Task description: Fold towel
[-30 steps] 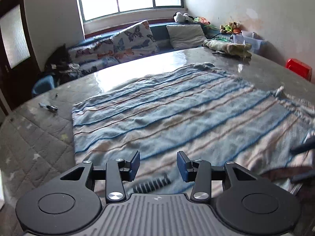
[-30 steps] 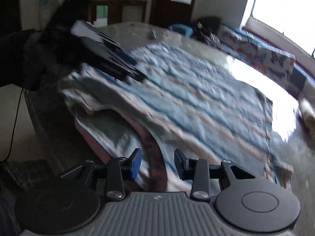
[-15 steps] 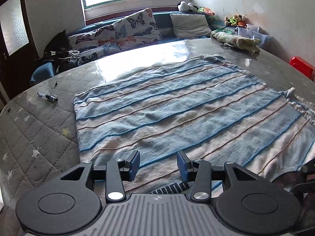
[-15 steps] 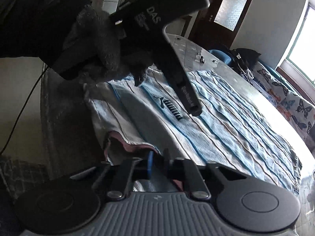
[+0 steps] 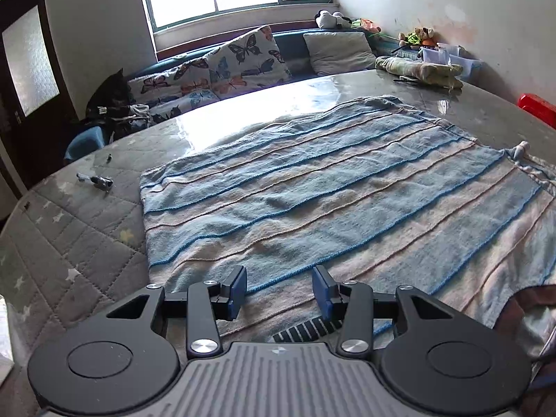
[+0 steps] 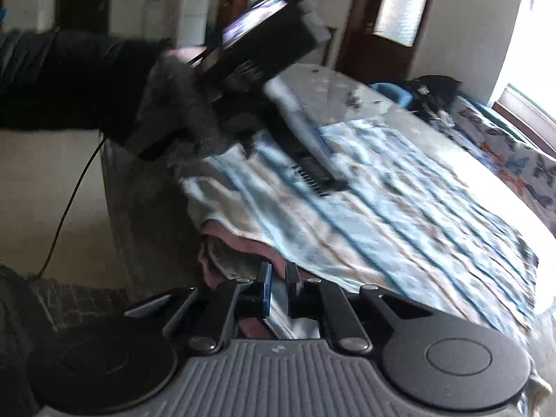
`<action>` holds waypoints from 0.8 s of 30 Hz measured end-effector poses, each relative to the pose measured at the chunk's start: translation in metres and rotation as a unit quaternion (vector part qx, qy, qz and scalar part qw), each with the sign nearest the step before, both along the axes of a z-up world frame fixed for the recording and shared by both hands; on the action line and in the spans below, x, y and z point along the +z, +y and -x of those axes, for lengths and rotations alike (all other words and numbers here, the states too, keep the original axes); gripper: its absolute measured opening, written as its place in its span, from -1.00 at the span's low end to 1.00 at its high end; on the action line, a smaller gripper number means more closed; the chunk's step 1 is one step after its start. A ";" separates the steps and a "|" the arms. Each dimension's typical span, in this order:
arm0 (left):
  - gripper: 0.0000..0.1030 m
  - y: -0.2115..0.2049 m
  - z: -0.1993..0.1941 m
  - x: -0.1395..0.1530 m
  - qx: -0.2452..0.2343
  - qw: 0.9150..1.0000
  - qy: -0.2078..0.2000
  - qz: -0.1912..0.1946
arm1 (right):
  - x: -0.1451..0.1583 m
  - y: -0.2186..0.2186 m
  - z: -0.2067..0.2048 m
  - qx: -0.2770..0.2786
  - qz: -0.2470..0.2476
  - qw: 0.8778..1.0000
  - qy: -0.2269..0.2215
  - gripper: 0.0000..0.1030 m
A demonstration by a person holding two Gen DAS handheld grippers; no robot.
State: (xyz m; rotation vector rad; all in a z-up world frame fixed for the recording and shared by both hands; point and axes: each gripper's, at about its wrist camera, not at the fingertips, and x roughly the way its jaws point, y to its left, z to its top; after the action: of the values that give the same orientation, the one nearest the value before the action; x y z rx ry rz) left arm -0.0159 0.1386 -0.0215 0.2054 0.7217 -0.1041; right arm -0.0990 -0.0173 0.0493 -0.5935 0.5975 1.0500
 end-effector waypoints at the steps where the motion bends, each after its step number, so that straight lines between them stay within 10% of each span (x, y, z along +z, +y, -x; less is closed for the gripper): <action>1: -0.13 -0.001 0.002 0.001 -0.001 1.000 -0.003 -0.003 | 0.006 -0.007 -0.002 -0.023 -0.007 1.000 -0.001 -0.87; 7: -0.13 -0.015 0.027 0.001 -0.024 0.999 -0.025 -0.025 | -0.002 -0.053 -0.028 -0.143 0.004 0.988 0.051 -0.87; 17: 0.06 -0.036 0.041 0.014 -0.042 0.997 -0.052 -0.028 | 0.007 -0.104 -0.012 -0.185 -0.031 0.980 0.068 -0.61; 24: 0.23 -0.075 0.041 0.017 -0.079 0.995 -0.057 0.005 | 0.005 -0.178 -0.043 -0.378 -0.050 0.924 0.016 -0.49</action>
State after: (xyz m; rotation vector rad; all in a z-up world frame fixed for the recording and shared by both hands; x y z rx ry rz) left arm -0.0566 0.0633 -0.0048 0.2567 0.5914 -0.2445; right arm -0.0563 -0.1948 0.0546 -0.2110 0.7152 0.3551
